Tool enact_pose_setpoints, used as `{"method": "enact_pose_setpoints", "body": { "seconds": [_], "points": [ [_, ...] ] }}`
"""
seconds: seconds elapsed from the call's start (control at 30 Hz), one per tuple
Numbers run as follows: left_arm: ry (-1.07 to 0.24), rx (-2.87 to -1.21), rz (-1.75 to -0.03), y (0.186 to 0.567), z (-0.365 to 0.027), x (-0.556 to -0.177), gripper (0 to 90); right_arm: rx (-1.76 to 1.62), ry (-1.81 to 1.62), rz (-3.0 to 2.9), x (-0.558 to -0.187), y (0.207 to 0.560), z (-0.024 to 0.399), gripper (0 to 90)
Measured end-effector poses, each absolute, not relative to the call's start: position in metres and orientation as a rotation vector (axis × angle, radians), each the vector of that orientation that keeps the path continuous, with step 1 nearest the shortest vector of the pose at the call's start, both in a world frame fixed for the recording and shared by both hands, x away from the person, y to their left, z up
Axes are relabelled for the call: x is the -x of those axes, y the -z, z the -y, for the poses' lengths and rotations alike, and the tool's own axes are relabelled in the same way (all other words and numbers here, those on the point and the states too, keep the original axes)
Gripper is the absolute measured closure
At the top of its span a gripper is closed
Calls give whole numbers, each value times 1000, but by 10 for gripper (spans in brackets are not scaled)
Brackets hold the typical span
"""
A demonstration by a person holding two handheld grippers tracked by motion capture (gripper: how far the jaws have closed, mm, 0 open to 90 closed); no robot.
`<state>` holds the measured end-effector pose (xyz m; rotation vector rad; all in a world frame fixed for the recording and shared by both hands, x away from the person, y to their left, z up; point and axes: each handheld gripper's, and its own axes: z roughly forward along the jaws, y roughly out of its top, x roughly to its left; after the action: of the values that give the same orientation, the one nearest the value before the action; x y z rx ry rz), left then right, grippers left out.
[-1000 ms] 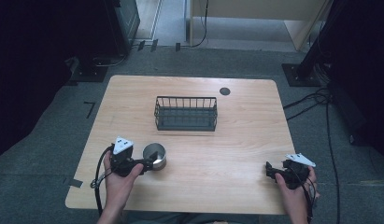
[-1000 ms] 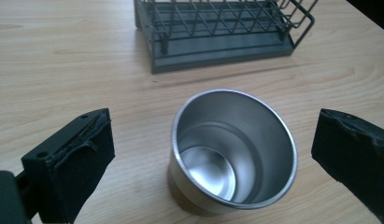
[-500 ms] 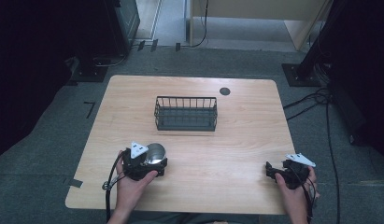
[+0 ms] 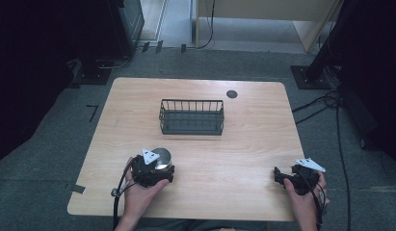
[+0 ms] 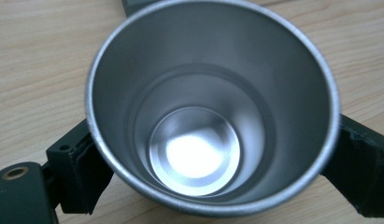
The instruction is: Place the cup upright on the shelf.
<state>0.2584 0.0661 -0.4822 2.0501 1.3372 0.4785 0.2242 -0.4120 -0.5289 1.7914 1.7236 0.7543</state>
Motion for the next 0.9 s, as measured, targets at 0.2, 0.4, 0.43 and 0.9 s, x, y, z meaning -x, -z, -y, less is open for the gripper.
{"method": "enact_pose_setpoints", "body": {
  "seconds": [0.2, 0.4, 0.43, 0.9],
  "points": [
    [-510, -2042, -1354, 485, -66, -262, 165, -1793, -754, -1723, -224, 529, 412, 0],
    [-525, -2033, -1342, 483, -70, -265, 191, -1793, -755, -1723, -224, 529, 412, 0],
    [-525, -2033, -1342, 483, -70, -265, 191, -1793, -755, -1723, -224, 529, 412, 0],
    [-529, -2010, -1274, 451, -69, -285, 192, -1794, -755, -1722, -224, 529, 412, 0]
  ]
}}
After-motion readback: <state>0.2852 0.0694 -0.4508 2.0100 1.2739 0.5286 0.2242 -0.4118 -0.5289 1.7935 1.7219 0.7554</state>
